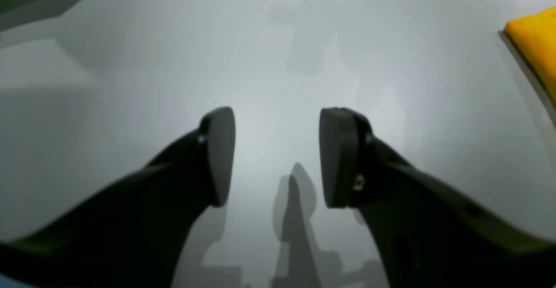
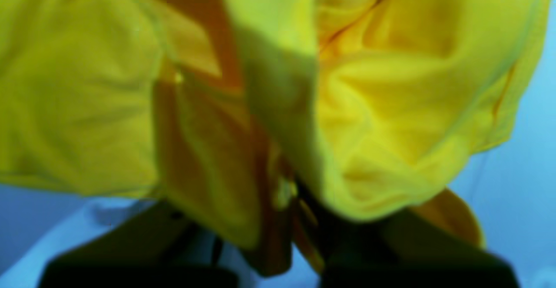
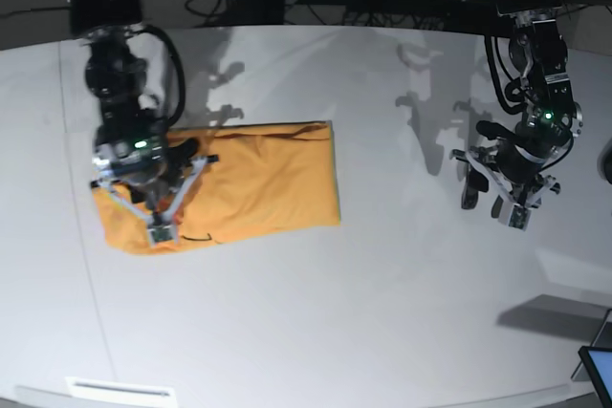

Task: Fold the T-shirt properly
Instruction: 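Lift the strip end with the right gripper and fold it over the strip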

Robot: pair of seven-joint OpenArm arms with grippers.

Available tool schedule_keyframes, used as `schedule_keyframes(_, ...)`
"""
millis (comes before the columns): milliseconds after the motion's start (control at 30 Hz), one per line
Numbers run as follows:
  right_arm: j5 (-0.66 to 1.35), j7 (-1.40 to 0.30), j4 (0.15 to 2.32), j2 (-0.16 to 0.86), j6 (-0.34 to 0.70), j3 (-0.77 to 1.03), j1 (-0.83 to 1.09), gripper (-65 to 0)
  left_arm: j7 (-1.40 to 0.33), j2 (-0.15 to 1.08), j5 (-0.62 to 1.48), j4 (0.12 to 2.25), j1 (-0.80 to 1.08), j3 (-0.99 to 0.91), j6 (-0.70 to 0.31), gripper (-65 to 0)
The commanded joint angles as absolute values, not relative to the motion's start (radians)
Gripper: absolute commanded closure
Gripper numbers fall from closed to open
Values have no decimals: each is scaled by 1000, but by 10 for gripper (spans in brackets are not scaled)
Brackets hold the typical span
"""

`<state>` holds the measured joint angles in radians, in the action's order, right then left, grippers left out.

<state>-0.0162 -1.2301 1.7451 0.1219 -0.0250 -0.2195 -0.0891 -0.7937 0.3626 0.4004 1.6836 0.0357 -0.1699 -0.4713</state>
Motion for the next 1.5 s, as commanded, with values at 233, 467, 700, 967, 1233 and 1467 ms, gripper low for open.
schedule_keyframes(233,-375,-1161,1718,42,-157,-423,-85,-7,-773,378,410,1698,21,-174,-467,-311)
schedule_keyframes(467,-618,-1153,1624,-21,-240,-473,-84,-7,-773,367,309,1698,22,-173,-469,-311)
schedule_keyframes(700,-774,-1144,1620,-64,-252,-555,-64,-7,-773,367,311,1698,30,-173,-469,-311)
schedule_keyframes(967,-832,-1144,1638,-88,-289,-598,-41,-7,-773,367,306,1666,22,-173,-469,-311)
schedule_keyframes(1233,-832,-1153,1682,-99,-389,-680,-10,-7,-771,377,302,1567,19,-51,-469,-311)
schedule_keyframes(1467,-832,-1167,1676,-101,-400,-685,-4,-7,-771,378,302,1549,19,39,-469,-311)
